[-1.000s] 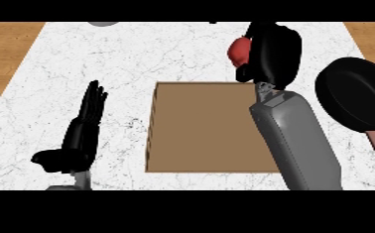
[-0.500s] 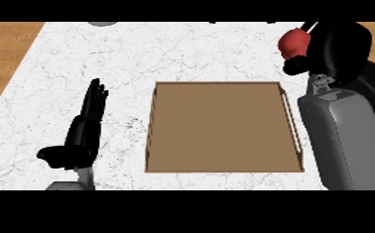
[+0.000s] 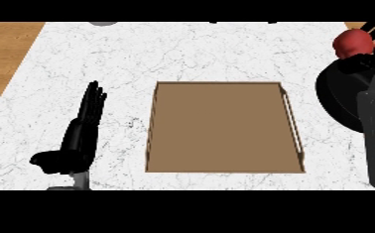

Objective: Pick the bell pepper from the tray and place it in the pot

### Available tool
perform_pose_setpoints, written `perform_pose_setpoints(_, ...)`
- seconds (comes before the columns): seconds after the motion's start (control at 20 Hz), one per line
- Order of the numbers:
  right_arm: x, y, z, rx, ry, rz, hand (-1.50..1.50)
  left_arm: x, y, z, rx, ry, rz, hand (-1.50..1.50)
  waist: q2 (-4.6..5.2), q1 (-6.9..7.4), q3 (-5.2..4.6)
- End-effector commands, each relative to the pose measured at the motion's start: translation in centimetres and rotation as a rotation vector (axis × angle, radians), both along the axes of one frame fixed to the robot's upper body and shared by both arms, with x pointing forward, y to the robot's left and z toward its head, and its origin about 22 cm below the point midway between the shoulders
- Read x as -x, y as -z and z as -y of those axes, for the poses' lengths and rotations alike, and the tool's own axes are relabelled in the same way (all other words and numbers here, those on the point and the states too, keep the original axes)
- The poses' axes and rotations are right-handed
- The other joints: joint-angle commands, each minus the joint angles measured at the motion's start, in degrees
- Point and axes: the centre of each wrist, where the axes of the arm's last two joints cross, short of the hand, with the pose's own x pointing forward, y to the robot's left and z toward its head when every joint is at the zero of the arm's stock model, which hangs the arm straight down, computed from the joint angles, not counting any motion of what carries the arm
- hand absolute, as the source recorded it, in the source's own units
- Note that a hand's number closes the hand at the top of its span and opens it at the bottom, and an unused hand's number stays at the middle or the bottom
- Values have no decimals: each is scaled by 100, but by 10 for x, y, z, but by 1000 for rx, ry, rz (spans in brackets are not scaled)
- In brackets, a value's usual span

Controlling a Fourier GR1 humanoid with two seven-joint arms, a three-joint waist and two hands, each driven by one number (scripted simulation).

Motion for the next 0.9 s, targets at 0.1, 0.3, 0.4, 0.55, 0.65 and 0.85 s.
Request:
perform_pose_setpoints(0.1, 0, 27, 70, -42, 36, -28, 150, 11, -10, 16, 11, -4, 9, 0, 10, 46, 4)
perform_pose_setpoints(0.3, 1, 51, 96, -87, 7, -98, 150, 1, 14, -3, -2, 13, -1, 0, 24, 31, 2)
perform_pose_setpoints(0.4, 1, 41, 115, -130, -11, -142, 150, -13, -3, 1, -7, -4, 7, 0, 18, 17, 2)
perform_pose_setpoints(0.55, -2, 69, 113, -144, 13, -209, 150, -2, -4, -2, 17, 12, 2, 0, 10, 39, 1)
perform_pose_setpoints(0.65, 1, 89, 134, -166, 67, -237, 150, -4, -11, 15, 10, 17, 8, 0, 33, 89, 6)
perform_pose_setpoints(0.85, 7, 107, 142, -235, 180, -403, 150, 6, -1, -13, 3, 27, -2, 0, 42, 119, 1)
